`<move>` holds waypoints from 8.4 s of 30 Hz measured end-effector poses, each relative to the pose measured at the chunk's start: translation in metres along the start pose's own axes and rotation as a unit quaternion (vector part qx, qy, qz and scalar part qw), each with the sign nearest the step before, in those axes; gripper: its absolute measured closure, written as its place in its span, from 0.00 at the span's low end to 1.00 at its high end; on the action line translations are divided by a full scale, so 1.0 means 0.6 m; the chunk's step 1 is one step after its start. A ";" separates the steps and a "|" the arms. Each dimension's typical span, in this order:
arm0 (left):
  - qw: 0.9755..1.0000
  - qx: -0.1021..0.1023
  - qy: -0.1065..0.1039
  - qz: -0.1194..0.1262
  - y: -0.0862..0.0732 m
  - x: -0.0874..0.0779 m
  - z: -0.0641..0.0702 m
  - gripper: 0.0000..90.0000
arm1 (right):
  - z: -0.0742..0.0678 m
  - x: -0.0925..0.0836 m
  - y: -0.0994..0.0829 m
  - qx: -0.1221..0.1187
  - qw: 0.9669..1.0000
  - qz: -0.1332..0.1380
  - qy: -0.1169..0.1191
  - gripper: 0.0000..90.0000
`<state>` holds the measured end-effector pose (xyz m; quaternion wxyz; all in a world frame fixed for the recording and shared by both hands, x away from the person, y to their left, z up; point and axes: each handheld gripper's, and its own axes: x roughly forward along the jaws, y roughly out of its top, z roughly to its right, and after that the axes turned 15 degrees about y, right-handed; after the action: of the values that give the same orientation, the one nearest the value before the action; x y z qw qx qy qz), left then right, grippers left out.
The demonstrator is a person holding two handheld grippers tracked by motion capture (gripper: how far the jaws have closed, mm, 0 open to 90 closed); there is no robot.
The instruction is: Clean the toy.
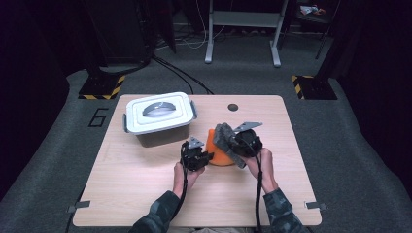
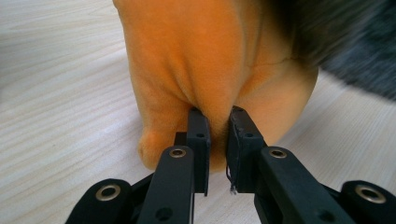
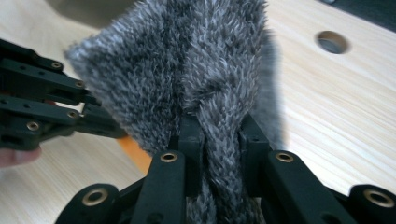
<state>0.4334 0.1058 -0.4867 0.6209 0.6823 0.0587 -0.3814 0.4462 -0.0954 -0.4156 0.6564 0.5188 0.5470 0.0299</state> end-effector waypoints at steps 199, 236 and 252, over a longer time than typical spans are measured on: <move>0.999 0.021 -0.030 0.002 -0.001 0.009 -0.001 0.89 | 0.123 0.033 -0.098 0.117 0.991 -0.039 -0.049 0.84; 0.995 0.095 0.014 0.014 -0.004 0.005 0.013 0.55 | 0.071 0.001 -0.046 0.067 0.997 -0.007 -0.034 0.83; 0.997 0.071 -0.017 0.023 0.008 0.004 0.020 0.93 | 0.051 -0.043 -0.038 0.049 0.998 0.025 -0.036 0.83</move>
<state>0.4325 0.0932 -0.4835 0.5803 0.7194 0.0054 -0.3815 0.4467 -0.1411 -0.4182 0.6485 0.5648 0.5103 0.0007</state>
